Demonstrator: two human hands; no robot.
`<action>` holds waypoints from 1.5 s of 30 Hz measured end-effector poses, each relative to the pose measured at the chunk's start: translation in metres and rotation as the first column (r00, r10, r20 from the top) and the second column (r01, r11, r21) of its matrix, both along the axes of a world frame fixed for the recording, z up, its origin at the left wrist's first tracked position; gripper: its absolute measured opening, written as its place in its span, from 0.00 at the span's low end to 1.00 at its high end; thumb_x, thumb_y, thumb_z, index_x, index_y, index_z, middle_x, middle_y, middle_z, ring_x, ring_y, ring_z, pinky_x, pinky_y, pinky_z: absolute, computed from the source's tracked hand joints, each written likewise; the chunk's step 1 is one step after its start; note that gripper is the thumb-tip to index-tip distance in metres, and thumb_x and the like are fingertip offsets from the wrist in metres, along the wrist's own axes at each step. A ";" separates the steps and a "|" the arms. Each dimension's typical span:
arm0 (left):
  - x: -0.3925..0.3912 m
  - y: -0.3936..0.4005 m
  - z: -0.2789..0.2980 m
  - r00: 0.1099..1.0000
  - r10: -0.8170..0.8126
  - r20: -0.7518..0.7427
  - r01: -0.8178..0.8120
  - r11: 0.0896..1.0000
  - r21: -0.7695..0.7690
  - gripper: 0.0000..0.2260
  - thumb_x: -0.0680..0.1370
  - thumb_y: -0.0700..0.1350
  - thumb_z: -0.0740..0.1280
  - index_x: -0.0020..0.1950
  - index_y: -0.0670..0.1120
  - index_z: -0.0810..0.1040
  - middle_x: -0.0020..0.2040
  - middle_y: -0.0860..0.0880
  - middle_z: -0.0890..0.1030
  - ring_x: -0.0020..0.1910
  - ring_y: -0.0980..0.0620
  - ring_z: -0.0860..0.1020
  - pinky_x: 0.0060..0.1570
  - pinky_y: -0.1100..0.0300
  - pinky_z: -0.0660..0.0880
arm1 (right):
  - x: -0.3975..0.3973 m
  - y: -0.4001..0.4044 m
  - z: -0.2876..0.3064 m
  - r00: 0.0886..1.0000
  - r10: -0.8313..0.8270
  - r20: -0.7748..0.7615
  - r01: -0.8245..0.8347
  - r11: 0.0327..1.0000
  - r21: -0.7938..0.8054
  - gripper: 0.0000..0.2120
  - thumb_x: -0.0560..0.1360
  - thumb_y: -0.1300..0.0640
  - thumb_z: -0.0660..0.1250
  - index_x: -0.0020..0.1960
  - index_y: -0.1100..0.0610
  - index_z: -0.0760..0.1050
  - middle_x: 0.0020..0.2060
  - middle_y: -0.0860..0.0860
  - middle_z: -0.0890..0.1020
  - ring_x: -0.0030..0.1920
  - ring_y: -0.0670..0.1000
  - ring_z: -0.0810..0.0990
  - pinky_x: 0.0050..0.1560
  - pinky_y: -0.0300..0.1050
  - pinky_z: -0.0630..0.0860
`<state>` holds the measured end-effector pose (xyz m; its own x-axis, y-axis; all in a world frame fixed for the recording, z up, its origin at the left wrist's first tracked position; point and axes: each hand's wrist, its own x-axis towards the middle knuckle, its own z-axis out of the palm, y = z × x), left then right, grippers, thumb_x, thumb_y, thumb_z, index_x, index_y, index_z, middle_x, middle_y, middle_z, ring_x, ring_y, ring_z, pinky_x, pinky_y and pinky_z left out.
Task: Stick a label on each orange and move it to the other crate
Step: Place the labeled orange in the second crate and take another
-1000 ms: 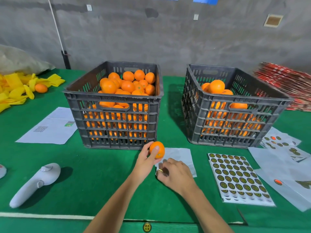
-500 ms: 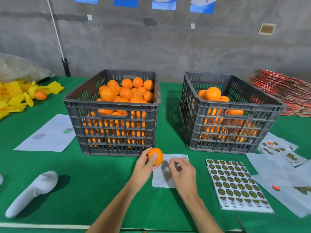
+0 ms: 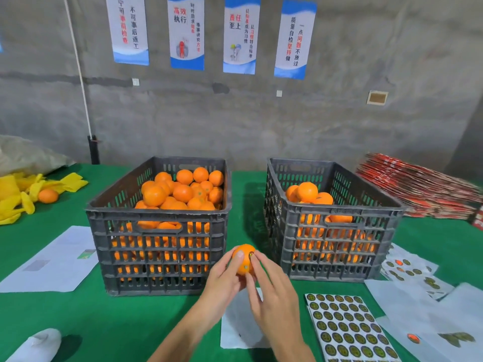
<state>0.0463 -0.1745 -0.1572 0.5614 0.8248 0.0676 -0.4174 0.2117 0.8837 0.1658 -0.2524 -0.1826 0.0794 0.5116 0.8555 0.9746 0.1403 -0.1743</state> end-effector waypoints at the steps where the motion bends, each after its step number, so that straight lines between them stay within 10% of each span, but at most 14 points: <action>1: 0.006 -0.001 0.010 1.000 0.017 -0.020 -0.017 1.000 0.008 0.18 0.80 0.51 0.68 0.67 0.46 0.79 0.61 0.42 0.84 0.60 0.45 0.83 0.55 0.55 0.81 | 0.000 0.001 0.008 1.000 -0.012 -0.001 0.012 1.000 0.001 0.22 0.81 0.50 0.66 0.70 0.60 0.77 0.68 0.52 0.79 0.66 0.50 0.79 0.64 0.47 0.78; 12: 0.061 0.039 0.112 0.977 -0.001 -0.212 0.073 0.940 0.333 0.16 0.82 0.52 0.69 0.69 0.54 0.75 0.57 0.49 0.86 0.56 0.49 0.85 0.54 0.55 0.83 | 0.076 0.041 0.102 0.992 -0.124 0.004 0.122 0.984 0.128 0.30 0.73 0.53 0.78 0.71 0.62 0.75 0.68 0.54 0.79 0.59 0.52 0.84 0.54 0.47 0.82; 18: 0.041 0.095 0.138 0.945 0.207 -0.252 -0.041 0.843 0.537 0.07 0.82 0.49 0.69 0.57 0.51 0.83 0.57 0.50 0.85 0.54 0.52 0.85 0.50 0.57 0.83 | 0.142 0.063 0.151 0.921 -0.388 -0.026 0.384 0.919 -0.095 0.25 0.78 0.47 0.71 0.72 0.54 0.72 0.68 0.50 0.79 0.56 0.57 0.83 0.47 0.50 0.80; 22: 0.008 0.130 0.146 0.862 0.412 -0.296 -0.172 0.786 0.594 0.06 0.82 0.48 0.69 0.52 0.50 0.85 0.50 0.51 0.86 0.49 0.55 0.85 0.44 0.59 0.82 | 0.175 0.083 0.165 0.928 -0.336 -0.160 0.264 0.898 -0.351 0.24 0.79 0.47 0.70 0.73 0.49 0.70 0.68 0.48 0.78 0.62 0.56 0.79 0.56 0.54 0.78; 28: -0.051 0.190 0.144 0.574 0.667 -0.475 -0.146 0.654 0.742 0.03 0.80 0.41 0.71 0.51 0.43 0.84 0.50 0.48 0.84 0.56 0.46 0.82 0.52 0.56 0.74 | 0.181 0.114 0.169 0.886 -0.414 -0.207 0.313 0.866 -0.390 0.19 0.79 0.52 0.71 0.69 0.51 0.75 0.65 0.49 0.74 0.65 0.53 0.74 0.53 0.51 0.78; 34: -0.093 0.243 0.133 0.019 0.654 -0.757 0.087 0.753 0.653 0.30 0.78 0.54 0.73 0.78 0.53 0.66 0.72 0.39 0.71 0.73 0.38 0.68 0.70 0.46 0.66 | 0.167 0.135 0.168 0.904 -0.412 -0.116 0.357 0.875 -0.327 0.10 0.81 0.56 0.66 0.60 0.53 0.82 0.58 0.51 0.81 0.61 0.56 0.76 0.57 0.51 0.74; 38: -0.098 0.263 0.135 -0.071 0.566 -0.822 0.122 0.822 0.556 0.38 0.77 0.53 0.74 0.83 0.55 0.58 0.78 0.39 0.64 0.76 0.37 0.66 0.73 0.45 0.66 | 0.144 0.142 0.161 0.960 -0.278 -0.029 0.268 0.944 -0.192 0.07 0.79 0.57 0.70 0.54 0.56 0.85 0.50 0.51 0.85 0.52 0.57 0.80 0.50 0.53 0.76; 45: -0.099 0.273 0.127 -0.219 0.565 -0.796 0.262 0.820 0.509 0.23 0.81 0.42 0.67 0.75 0.56 0.70 0.75 0.43 0.64 0.71 0.36 0.70 0.70 0.43 0.71 | 0.118 0.143 0.138 0.986 -0.161 0.053 0.166 0.980 -0.107 0.06 0.76 0.58 0.71 0.53 0.54 0.84 0.49 0.47 0.84 0.49 0.50 0.80 0.52 0.48 0.75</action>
